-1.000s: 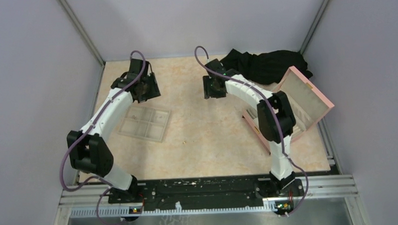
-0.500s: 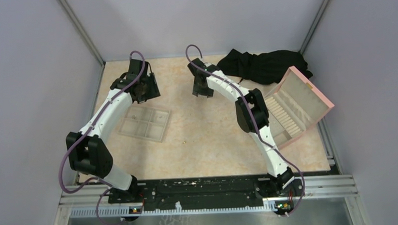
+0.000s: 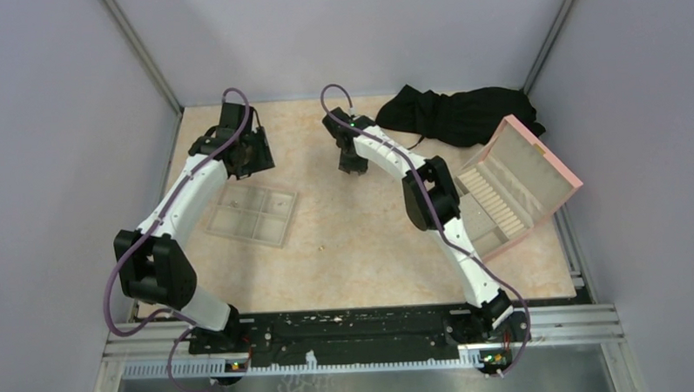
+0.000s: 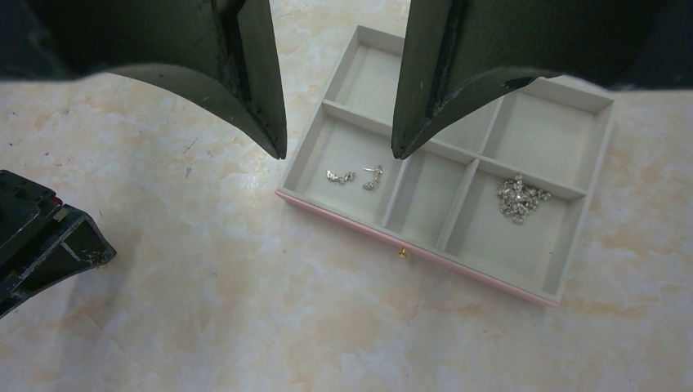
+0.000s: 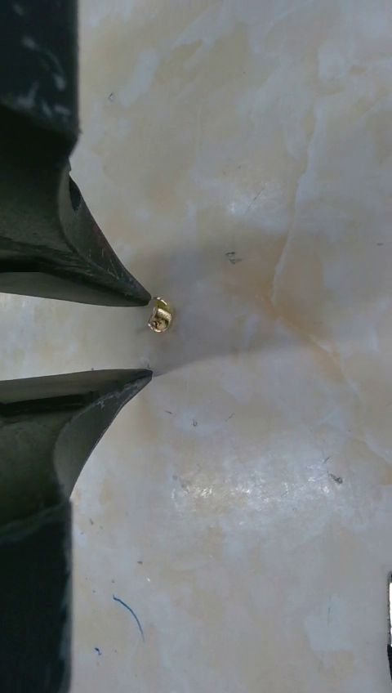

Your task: Organize the mixed jewelry

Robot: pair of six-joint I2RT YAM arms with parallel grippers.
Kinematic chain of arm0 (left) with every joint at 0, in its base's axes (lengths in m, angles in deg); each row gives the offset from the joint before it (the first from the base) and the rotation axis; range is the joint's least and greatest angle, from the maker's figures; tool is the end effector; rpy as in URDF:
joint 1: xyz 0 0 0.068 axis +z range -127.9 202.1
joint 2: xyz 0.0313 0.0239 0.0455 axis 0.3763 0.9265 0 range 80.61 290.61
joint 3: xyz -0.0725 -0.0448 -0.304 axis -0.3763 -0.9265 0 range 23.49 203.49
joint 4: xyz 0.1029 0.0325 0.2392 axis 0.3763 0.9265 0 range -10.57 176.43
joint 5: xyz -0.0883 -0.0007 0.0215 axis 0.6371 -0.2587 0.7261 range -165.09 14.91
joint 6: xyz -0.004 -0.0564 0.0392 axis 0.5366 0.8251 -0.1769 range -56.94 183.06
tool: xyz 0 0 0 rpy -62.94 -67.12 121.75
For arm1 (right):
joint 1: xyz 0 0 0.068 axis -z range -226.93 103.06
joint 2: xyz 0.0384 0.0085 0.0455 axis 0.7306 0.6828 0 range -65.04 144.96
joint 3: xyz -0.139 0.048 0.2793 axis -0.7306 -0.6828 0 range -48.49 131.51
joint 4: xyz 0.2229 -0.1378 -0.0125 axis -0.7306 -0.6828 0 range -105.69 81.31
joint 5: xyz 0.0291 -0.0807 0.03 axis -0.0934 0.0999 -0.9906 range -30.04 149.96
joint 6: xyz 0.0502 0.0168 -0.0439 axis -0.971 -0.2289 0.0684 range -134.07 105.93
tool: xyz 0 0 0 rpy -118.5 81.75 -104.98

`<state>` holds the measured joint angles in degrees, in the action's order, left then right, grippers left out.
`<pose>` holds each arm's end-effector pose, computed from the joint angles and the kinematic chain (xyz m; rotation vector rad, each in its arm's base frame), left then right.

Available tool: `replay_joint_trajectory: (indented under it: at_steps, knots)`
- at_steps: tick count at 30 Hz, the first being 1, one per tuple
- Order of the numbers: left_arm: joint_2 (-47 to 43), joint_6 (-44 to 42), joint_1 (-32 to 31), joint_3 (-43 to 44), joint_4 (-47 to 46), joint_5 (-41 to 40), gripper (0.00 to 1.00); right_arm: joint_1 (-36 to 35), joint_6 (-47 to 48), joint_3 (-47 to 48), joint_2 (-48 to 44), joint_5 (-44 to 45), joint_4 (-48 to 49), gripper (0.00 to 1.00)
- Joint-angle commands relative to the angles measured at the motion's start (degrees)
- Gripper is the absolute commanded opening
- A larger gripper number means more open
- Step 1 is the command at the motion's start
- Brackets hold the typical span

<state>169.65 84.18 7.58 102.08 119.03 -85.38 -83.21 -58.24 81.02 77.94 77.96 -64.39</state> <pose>0.3416 -0.0782 0.3373 -0.2187 2.4164 -0.0619 0.4651 0.3200 0.1815 0.2606 2.6530 -0.0057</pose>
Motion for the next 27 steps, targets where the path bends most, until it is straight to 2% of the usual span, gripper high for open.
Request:
replay_joint_trajectory:
  at_steps: [1, 10, 19, 27]
  knots:
    - [0.00, -1.03, 0.53, -0.13, -0.22, 0.31, 0.57, -0.99, -0.51, 3.54, 1.78, 1.20, -0.63, 0.33]
    - [0.43, -0.85, 0.81, -0.01, -0.69, 1.46, 0.57, -1.06, 4.33, 4.23, 2.00, 0.55, 1.47, 0.31]
    - [0.77, -0.75, 0.81, -0.22, -0.72, 2.09, 0.57, -0.54, 14.48, 2.82, 2.20, -7.50, 3.55, 0.32]
    - [0.44, -0.34, 0.81, -1.27, -0.91, 2.53, 0.57, 0.59, 21.86, 1.00, 1.36, -9.27, 4.44, 0.33]
